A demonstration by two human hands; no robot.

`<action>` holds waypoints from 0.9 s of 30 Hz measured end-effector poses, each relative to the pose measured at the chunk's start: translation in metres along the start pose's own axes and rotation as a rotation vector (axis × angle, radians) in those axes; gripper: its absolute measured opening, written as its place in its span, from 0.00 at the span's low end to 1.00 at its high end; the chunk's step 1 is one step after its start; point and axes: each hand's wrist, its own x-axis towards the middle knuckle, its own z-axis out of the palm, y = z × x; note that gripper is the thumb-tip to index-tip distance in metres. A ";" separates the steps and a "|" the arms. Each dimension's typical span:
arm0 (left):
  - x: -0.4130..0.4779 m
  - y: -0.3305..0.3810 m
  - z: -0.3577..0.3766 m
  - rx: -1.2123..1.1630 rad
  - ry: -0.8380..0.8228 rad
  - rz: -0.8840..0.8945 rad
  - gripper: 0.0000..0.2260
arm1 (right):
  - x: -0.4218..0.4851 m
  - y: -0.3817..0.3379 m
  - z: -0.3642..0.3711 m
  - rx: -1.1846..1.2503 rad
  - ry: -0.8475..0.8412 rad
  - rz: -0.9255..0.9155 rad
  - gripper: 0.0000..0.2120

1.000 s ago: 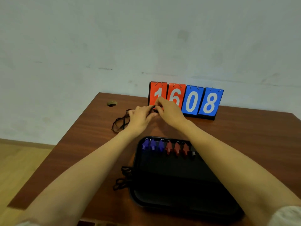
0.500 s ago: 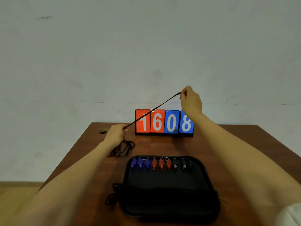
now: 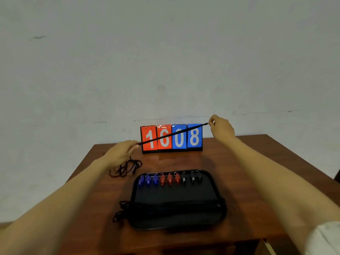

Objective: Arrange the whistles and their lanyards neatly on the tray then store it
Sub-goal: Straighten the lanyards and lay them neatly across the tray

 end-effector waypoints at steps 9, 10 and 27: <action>-0.027 0.005 0.036 -0.029 0.037 -0.036 0.06 | -0.057 0.056 0.007 -0.047 -0.143 0.092 0.10; -0.031 0.003 0.041 -0.045 0.013 -0.060 0.06 | -0.065 0.063 0.009 -0.044 -0.162 0.111 0.10; -0.092 -0.032 0.112 0.058 -0.094 -0.354 0.09 | -0.162 0.112 0.049 -0.085 -0.523 0.187 0.11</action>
